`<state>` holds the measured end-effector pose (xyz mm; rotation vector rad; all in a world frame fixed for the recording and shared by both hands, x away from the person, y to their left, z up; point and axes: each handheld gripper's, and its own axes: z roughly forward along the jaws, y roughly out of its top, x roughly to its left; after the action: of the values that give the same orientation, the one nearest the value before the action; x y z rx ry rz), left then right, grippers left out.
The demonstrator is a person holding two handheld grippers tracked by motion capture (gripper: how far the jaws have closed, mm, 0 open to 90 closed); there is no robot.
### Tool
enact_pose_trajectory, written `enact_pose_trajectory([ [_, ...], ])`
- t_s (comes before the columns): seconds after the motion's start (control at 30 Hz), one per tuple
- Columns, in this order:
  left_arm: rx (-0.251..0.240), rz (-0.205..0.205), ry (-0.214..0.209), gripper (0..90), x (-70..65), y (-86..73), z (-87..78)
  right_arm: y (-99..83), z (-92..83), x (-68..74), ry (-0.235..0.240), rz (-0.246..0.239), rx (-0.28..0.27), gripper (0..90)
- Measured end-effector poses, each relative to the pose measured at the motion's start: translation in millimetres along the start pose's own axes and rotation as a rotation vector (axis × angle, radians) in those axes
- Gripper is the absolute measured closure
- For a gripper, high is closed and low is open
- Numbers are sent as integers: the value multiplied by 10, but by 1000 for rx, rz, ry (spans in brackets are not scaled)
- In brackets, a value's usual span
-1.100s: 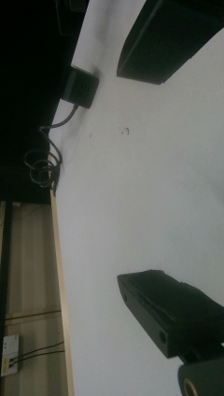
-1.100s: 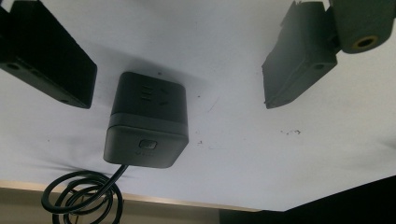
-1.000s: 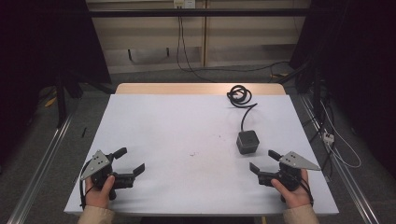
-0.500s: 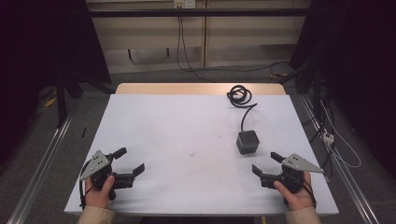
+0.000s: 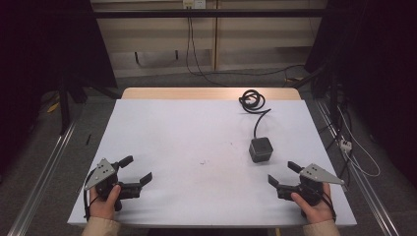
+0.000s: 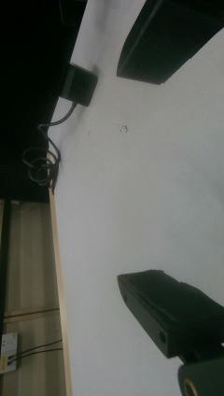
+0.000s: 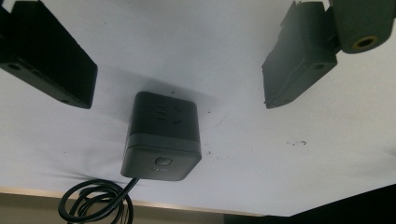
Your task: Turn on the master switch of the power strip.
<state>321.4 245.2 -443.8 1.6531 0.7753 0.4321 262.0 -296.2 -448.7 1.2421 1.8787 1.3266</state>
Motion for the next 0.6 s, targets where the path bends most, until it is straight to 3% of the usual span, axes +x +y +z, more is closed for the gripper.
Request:
enact_pose_trajectory([
  [0.6,6,6,0,27,2,-3,2,-18,-16,-13,-1,-2,1,103],
])
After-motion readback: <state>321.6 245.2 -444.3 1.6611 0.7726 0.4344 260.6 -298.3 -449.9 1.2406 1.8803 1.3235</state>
